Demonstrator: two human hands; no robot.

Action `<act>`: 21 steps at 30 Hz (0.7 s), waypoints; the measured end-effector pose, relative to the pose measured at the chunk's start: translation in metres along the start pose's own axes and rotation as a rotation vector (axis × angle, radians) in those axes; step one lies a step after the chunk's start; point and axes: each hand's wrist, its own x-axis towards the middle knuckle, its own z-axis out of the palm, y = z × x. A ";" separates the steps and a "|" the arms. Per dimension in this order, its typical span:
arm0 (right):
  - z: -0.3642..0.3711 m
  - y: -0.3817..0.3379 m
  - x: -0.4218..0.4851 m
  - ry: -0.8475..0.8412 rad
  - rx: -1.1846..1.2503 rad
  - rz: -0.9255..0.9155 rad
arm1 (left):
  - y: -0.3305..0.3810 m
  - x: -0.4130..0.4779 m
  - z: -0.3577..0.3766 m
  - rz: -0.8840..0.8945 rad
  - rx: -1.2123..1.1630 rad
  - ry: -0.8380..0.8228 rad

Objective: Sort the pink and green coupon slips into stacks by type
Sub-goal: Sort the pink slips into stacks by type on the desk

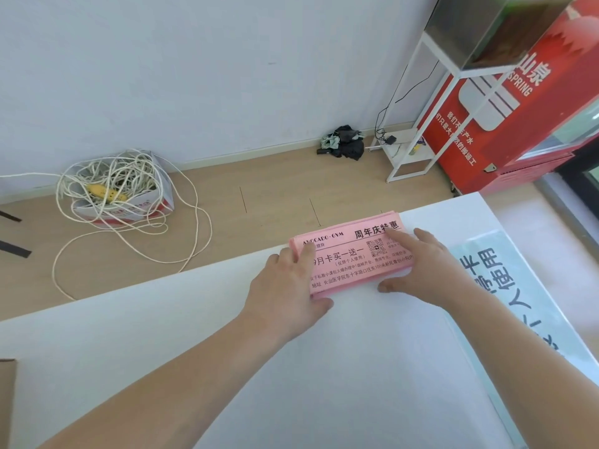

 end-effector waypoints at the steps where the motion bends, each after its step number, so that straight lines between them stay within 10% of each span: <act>1: 0.003 0.000 0.000 0.014 -0.007 -0.016 | 0.002 0.001 0.003 0.003 0.010 0.002; 12: 0.023 0.005 0.002 0.242 0.155 -0.102 | 0.003 0.006 0.009 0.031 0.069 0.030; 21: -0.006 -0.020 0.023 0.019 -0.341 -0.250 | -0.008 0.039 -0.008 0.211 0.167 -0.021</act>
